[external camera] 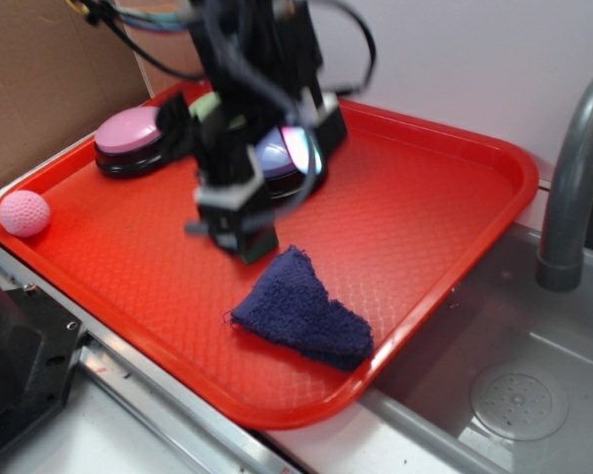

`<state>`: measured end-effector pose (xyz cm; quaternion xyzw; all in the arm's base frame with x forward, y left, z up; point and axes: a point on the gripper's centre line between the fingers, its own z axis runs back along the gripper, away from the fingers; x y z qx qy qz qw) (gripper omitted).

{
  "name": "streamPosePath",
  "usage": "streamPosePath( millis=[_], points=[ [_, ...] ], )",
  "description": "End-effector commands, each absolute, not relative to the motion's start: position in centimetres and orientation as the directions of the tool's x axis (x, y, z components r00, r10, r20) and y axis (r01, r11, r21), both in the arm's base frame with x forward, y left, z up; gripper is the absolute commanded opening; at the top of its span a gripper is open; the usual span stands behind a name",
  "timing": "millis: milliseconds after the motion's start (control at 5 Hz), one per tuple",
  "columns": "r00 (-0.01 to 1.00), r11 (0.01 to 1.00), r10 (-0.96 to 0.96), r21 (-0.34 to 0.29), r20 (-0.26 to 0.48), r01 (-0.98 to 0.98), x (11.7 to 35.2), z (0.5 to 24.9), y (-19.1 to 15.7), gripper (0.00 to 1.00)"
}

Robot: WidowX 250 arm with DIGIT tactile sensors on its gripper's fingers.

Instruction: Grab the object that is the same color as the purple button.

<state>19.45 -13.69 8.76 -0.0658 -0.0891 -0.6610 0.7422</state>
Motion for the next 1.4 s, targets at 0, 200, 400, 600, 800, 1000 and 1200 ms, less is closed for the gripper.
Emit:
streamPosePath(
  millis=[0,200,400,600,800,1000,1200],
  points=[
    [-0.331,-0.342,-0.905,0.006,0.268,0.940,16.8,5.3,-13.7,1.00],
    [-0.354,-0.369,-0.883,0.013,0.307,0.929,17.2,3.2,-14.0,1.00],
    [-0.323,-0.337,-0.900,0.004,0.291,0.942,17.4,2.1,-14.5,1.00],
    [-0.319,-0.327,-0.904,0.020,0.285,0.945,17.4,2.2,-14.4,0.00],
    [-0.298,-0.298,-0.905,0.048,0.302,0.953,17.4,2.6,-13.7,0.00],
    [-0.253,-0.249,-0.921,0.052,0.297,0.967,17.4,3.1,-13.0,0.00],
    [-0.151,-0.146,-0.943,0.037,0.296,0.989,17.6,3.6,-12.3,0.00]
  ],
)
